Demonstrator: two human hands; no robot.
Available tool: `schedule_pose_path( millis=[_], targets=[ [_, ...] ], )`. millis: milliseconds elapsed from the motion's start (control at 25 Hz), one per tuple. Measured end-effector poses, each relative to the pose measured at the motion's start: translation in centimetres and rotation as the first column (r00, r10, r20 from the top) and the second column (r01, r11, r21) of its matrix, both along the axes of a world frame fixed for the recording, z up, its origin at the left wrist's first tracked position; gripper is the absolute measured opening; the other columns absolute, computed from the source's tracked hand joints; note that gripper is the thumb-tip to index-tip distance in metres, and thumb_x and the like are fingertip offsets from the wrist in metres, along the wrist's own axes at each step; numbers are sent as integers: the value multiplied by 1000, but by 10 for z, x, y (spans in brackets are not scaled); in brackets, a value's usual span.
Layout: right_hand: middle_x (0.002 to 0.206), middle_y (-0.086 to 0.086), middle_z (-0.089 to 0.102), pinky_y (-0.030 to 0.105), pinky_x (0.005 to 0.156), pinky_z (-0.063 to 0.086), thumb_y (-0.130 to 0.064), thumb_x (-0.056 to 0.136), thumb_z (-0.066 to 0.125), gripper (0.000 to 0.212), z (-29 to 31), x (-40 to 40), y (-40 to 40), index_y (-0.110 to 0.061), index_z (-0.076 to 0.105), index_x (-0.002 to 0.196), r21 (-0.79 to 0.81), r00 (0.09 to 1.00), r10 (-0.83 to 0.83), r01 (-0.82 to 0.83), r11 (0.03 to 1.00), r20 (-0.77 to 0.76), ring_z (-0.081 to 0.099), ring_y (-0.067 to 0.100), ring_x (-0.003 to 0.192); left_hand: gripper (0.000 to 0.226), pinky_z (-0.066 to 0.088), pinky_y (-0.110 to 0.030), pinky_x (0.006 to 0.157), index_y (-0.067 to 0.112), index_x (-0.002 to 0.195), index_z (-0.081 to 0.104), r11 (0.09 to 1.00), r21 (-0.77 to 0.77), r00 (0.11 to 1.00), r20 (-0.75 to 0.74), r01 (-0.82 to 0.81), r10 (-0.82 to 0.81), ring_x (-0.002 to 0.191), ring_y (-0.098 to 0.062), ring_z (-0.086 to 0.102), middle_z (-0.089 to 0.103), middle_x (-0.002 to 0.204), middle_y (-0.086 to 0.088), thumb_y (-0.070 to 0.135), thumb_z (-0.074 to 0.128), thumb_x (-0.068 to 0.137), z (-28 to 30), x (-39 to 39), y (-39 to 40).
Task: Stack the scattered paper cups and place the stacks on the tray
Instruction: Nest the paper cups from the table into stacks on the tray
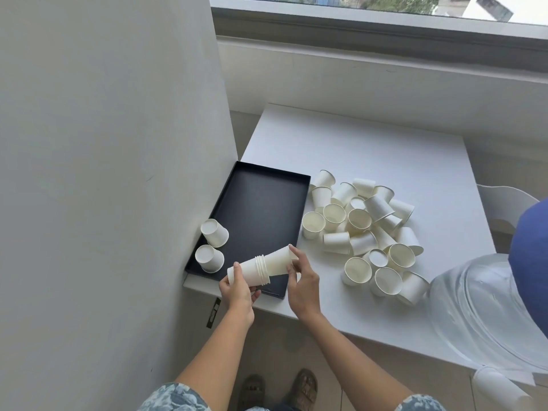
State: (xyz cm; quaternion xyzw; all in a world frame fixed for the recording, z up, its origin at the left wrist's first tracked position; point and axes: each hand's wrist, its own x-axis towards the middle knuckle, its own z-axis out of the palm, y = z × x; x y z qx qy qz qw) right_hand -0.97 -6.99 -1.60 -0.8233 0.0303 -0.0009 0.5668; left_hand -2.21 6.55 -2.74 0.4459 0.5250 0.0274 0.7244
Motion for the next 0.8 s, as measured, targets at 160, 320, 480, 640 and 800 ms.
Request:
schedule_pose_path(
  millis=[160,320,480,640,800],
  targets=[
    [117,-10,68,8,91,47,-4,103,49,38,0,-9,20,-22,60,134,95,994,-45,55,994,-103,62,3,104,43,53,-35,60,19,115,48,999,-28,1000,13,23,-23,79,-27,64,63,101,-6,54,59,93,2,0,3],
    [122,-10,67,15,94,50,-6,105,45,36,1,-12,35,-26,63,129,216,979,10,34,976,-203,60,4,115,43,53,-36,63,18,119,49,993,-74,995,45,89,-86,77,-27,65,62,105,-8,52,59,95,4,0,6],
    [122,-9,69,21,96,51,-10,106,44,33,5,-15,47,-24,67,125,315,970,44,34,948,-238,62,7,115,43,56,-38,67,19,124,49,987,-131,993,79,94,-84,78,-29,65,63,109,-12,50,59,95,6,0,11],
    [120,-13,69,12,92,48,-17,107,46,28,10,-14,46,-25,67,123,303,978,73,-9,953,-198,61,0,114,44,57,-36,62,18,123,51,998,-59,994,110,10,-4,74,-26,64,63,104,-9,51,59,95,9,1,16],
    [118,-16,66,1,85,42,-26,106,49,21,5,-17,37,-26,61,122,234,977,8,43,971,-214,59,-4,114,42,53,-28,48,21,128,48,967,248,980,201,-52,1,88,-27,66,62,115,-4,43,61,95,19,8,32]
  ],
)
